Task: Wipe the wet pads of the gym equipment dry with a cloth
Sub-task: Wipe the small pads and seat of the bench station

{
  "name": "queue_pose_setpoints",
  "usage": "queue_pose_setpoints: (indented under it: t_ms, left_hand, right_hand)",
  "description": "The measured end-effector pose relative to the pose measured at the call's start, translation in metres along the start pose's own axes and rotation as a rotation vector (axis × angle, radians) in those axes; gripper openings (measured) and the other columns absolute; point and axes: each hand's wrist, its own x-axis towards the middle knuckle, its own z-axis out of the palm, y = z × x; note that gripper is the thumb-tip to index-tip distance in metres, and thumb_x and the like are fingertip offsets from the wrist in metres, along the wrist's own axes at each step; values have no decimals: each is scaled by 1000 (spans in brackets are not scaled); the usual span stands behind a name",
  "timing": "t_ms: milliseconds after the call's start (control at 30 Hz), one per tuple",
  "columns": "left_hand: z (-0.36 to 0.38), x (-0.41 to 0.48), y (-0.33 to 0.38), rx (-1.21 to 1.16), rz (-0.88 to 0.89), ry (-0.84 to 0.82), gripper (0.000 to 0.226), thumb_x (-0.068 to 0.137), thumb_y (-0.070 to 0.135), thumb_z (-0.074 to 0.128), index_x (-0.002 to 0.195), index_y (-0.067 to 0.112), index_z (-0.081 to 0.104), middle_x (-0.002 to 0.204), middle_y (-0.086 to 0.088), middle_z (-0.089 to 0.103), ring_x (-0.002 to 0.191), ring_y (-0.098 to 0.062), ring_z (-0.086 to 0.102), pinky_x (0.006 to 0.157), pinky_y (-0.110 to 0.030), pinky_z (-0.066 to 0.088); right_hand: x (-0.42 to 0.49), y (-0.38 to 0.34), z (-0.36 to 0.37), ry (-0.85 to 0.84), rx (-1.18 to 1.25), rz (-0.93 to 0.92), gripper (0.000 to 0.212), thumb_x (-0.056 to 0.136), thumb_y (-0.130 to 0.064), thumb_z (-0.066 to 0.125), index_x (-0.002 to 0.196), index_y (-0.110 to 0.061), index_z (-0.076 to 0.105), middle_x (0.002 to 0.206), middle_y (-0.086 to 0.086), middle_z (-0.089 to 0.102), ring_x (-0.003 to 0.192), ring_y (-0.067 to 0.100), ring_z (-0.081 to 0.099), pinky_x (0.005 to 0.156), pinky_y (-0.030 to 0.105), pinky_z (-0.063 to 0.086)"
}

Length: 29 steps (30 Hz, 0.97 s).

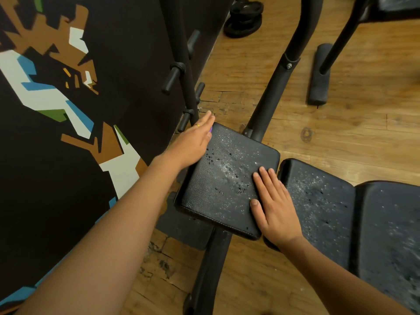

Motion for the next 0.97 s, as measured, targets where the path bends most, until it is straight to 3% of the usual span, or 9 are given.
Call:
queue_pose_setpoints:
  t_ms: [100,234,401,534,601,768,968]
  left_hand:
    - [-4,1,-2,35,11,-45,55,111,25,31,162,19,13,169,9,0,155,-11,8,126,-36,13]
    - [6,-23,6,-19,3,16,56,110,22,33,162,18,11,169,7,-1,155,-10,3,127,-41,13]
    - [16,-76,6,-49,-35,22,57,111,23,33,162,24,7,167,17,-6,153,-7,7,123,-32,14]
    - [27,-122,-5,-69,-29,16,58,110,31,31,159,35,1,164,28,-10,151,-10,21,121,-39,30]
    - [31,-130,-7,-61,-26,40,57,110,32,31,157,39,0,164,30,-9,151,-7,19,120,-39,31]
    - [22,-81,5,-81,-70,62,54,111,25,31,162,23,11,167,17,0,144,3,8,120,-29,16]
    - [2,-3,9,6,-73,15,54,112,26,29,162,18,12,169,6,4,154,-14,10,125,-38,13]
  right_hand:
    - [0,2,0,2,1,-4,62,105,-43,30,161,-19,21,169,0,12,157,19,1,123,50,21]
    - [0,2,1,8,9,-7,62,105,-44,30,161,-20,20,169,0,13,157,19,2,123,51,22]
    - [0,2,2,1,5,1,61,105,-45,29,161,-21,19,169,-1,12,157,17,0,124,50,20]
    - [-1,2,1,-2,11,5,61,106,-45,30,161,-22,17,169,-1,11,157,17,0,124,50,20]
    - [-1,1,1,1,12,2,61,106,-45,29,161,-21,18,169,-1,12,157,18,0,124,51,21]
    - [-1,1,1,6,13,1,61,105,-45,30,161,-21,18,169,-1,12,157,17,1,123,51,22]
    - [-1,1,2,18,13,0,61,105,-44,30,160,-22,18,169,0,13,157,18,1,123,51,22]
